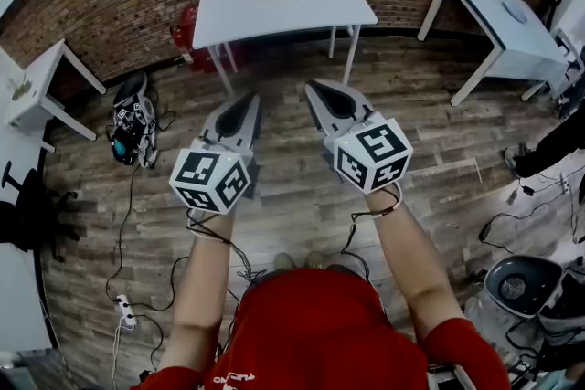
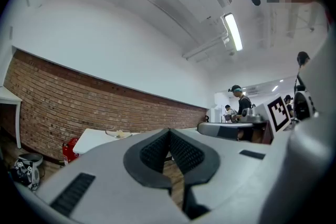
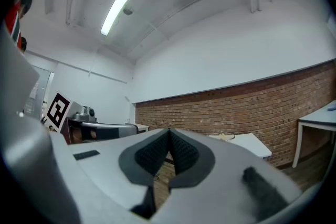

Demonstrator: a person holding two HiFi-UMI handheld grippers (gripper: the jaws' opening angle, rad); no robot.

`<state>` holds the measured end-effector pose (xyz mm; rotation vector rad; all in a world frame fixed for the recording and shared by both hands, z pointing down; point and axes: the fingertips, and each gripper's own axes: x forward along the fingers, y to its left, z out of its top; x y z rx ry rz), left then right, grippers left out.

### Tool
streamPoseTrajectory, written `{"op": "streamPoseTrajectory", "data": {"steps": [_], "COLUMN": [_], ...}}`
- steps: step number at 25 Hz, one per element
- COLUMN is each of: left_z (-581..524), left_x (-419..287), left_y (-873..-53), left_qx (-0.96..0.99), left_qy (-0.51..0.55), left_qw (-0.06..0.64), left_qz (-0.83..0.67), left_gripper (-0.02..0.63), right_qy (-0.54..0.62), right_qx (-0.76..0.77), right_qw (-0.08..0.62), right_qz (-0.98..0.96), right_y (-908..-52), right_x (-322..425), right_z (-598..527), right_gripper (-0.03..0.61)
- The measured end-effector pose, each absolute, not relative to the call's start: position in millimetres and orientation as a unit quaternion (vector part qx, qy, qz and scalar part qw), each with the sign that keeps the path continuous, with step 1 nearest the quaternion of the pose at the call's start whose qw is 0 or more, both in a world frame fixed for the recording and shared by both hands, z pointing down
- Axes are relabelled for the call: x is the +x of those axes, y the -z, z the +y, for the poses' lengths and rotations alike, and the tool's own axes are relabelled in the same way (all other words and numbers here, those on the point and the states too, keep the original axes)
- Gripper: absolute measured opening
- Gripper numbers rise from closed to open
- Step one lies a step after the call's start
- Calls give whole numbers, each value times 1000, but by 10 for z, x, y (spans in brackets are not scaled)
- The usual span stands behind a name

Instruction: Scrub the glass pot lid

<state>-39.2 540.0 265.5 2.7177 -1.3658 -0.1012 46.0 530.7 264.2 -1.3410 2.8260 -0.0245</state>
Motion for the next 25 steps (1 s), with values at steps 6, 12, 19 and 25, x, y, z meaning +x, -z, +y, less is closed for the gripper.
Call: {"op": "streamPoseTrajectory", "data": {"steps": [6, 12, 19, 25], "left_z": [5316, 5216, 5132, 4962], "left_x": [-301, -150, 15, 65], "left_y": [-2683, -2684, -2662, -2689], "left_qx": [890, 888, 883, 881], "left_qy": [31, 21, 22, 21], "left_qw": [52, 47, 38, 40], "left_qz": [-452, -456, -466, -471], "left_gripper": [18, 18, 18, 18], "right_qy": [10, 10, 8, 10], "right_qx": [-427, -420, -413, -409], "right_qw": [4, 5, 6, -1], "right_qz": [904, 907, 911, 912], "right_y": [-2663, -2662, -2703, -2764], "right_x": [573, 718, 902, 970], "right_z": [5228, 5116, 5047, 4890], "right_gripper": [29, 29, 29, 29]}}
